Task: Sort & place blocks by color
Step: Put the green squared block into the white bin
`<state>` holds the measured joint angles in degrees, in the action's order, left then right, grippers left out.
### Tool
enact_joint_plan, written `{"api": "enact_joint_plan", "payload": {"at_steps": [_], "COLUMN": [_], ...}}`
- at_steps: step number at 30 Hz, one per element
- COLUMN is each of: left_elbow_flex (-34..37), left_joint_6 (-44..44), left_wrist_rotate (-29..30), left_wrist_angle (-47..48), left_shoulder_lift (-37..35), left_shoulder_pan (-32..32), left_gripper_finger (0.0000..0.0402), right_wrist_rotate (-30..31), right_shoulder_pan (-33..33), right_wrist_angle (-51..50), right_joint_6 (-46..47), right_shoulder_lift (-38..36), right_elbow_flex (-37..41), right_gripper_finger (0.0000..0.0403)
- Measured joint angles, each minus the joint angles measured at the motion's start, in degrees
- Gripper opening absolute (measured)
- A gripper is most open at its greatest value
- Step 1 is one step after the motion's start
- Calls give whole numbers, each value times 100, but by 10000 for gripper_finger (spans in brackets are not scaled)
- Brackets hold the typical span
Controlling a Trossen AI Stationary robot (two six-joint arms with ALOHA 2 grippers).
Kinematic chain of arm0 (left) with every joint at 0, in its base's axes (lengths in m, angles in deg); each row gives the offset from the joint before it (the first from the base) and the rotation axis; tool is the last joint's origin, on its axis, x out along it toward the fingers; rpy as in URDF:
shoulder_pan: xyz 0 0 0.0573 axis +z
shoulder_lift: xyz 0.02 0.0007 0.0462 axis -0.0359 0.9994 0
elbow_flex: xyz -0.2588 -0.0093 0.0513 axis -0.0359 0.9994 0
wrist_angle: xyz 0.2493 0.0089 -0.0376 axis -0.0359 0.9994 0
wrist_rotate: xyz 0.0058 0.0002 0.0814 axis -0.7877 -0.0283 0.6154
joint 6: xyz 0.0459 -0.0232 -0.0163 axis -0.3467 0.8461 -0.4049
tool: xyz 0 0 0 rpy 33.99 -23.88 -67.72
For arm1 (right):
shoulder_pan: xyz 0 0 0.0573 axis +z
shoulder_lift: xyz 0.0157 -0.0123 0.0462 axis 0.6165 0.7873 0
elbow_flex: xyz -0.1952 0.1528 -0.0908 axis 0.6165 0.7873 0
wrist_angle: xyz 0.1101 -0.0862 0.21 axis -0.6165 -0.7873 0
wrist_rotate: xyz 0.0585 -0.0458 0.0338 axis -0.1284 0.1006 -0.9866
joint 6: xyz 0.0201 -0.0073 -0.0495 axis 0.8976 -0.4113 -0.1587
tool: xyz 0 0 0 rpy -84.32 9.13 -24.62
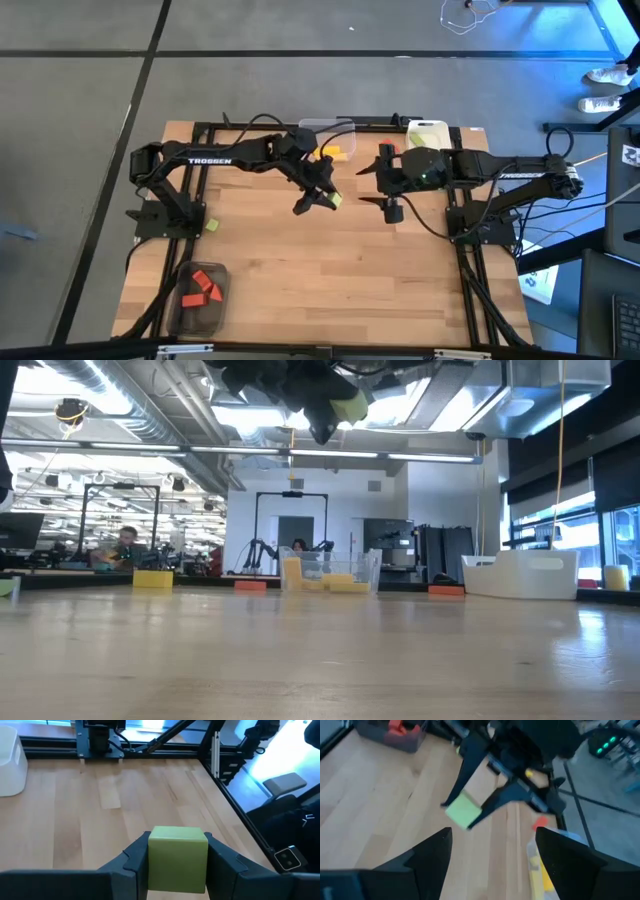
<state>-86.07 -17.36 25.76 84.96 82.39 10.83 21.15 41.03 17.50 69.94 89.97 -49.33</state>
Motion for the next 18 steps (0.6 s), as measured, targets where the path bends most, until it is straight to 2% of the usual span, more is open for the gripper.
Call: {"api": "enact_joint_plan", "payload": {"at_steps": [8, 15, 18], "left_elbow_flex": [0, -2, -2], "left_joint_6": [42, 47, 51], "left_wrist_rotate": [0, -347, -353], "left_wrist_angle": [-17, -82, -85], "left_shoulder_lift": [0, 0, 0], "left_shoulder_pan": [4, 4, 4], "left_gripper_finger": [129, 129, 129], "right_wrist_rotate": [0, 5, 3], "right_shoulder_pan": [-17, -20, -20], "right_wrist_angle": [242, 196, 325], "right_joint_6": [-82, -1157, -1255], "right_shoulder_lift": [259, 781, 1021], "right_elbow_flex": [0, 0, 0], "right_gripper_finger": [289, 289, 289]}}
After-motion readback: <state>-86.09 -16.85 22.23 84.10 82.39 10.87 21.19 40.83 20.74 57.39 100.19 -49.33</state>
